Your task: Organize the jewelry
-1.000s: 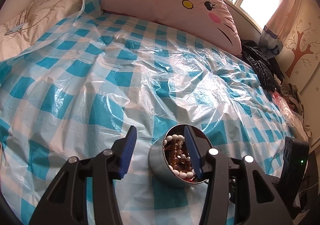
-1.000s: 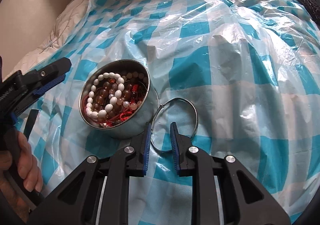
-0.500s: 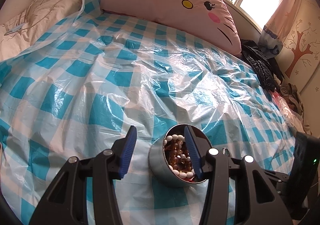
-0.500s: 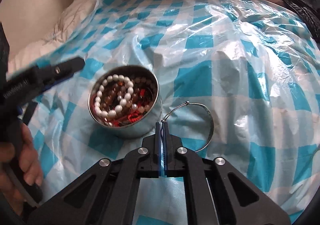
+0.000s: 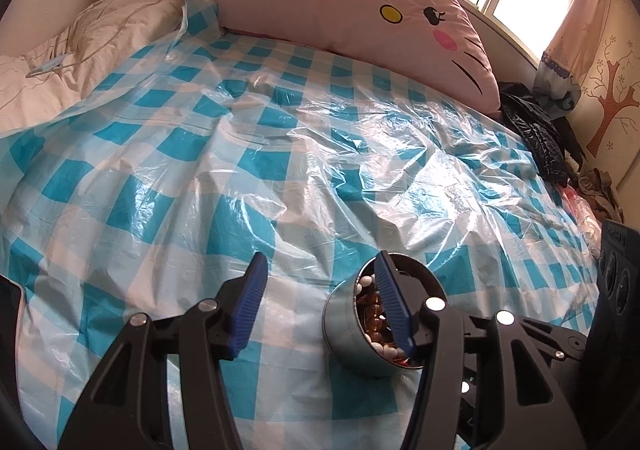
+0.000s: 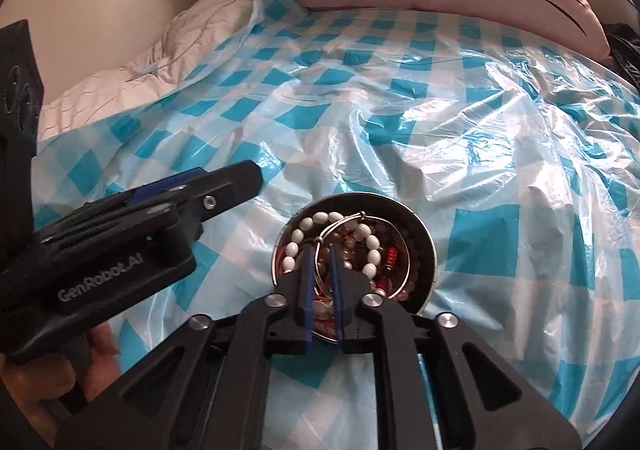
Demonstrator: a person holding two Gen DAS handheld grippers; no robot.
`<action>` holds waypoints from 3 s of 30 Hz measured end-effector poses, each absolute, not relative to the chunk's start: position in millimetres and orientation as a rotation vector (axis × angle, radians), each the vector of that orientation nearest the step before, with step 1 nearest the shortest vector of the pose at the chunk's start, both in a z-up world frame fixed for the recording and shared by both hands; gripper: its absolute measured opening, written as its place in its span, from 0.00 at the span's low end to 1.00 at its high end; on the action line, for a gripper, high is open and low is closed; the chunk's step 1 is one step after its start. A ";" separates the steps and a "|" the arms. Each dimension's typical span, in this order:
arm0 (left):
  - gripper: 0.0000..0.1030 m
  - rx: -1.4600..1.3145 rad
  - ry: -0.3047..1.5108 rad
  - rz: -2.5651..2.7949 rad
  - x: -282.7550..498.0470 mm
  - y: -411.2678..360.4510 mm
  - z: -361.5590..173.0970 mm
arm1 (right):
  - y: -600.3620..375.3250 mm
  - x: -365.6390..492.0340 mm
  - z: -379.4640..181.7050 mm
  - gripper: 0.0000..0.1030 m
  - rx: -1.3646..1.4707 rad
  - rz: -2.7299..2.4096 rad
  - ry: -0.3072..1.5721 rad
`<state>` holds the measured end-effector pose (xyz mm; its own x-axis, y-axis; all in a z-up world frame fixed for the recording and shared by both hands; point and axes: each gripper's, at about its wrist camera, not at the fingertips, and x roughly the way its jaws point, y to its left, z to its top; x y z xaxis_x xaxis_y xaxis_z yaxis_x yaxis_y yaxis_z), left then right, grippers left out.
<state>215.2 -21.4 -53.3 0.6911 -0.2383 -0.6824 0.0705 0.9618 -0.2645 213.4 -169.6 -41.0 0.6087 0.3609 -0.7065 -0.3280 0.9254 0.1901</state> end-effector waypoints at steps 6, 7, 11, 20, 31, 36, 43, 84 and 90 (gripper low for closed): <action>0.75 -0.113 0.757 -0.141 185.8 -24.0 -36.5 | -220.6 166.1 -22.1 0.54 0.222 0.277 0.744; 0.76 -0.105 0.761 -0.142 178.9 -22.5 -32.4 | -227.6 154.6 -20.8 0.57 0.234 0.248 0.738; 0.90 -0.129 0.729 -0.120 135.3 -6.6 -15.0 | -249.5 108.1 -16.7 0.64 0.241 0.145 0.685; 0.93 0.107 0.744 -0.070 39.8 -11.8 -10.8 | -252.8 32.6 2.6 0.85 0.186 0.078 0.573; 0.93 0.045 0.681 -0.082 9.2 -7.0 -1.8 | -240.9 -8.5 17.8 0.93 0.103 0.050 0.488; 0.93 0.055 0.670 -0.078 8.5 -9.6 -1.1 | -244.5 -8.1 18.3 0.93 0.114 0.041 0.483; 0.93 0.069 0.663 -0.074 6.0 -12.3 -0.5 | -248.5 -5.6 18.2 0.93 0.130 0.025 0.500; 0.93 0.060 0.692 -0.055 11.8 -8.7 1.0 | -254.2 -4.1 17.1 0.93 0.140 0.025 0.503; 0.93 0.057 0.697 -0.057 12.9 -7.3 0.8 | -254.1 -4.0 17.2 0.93 0.142 0.025 0.503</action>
<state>12.9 -7.3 0.8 0.7654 -0.0332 -0.6427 0.0715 0.9969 0.0336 -4.0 -254.1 17.2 0.8761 0.0583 -0.4786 0.0112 0.9899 0.1412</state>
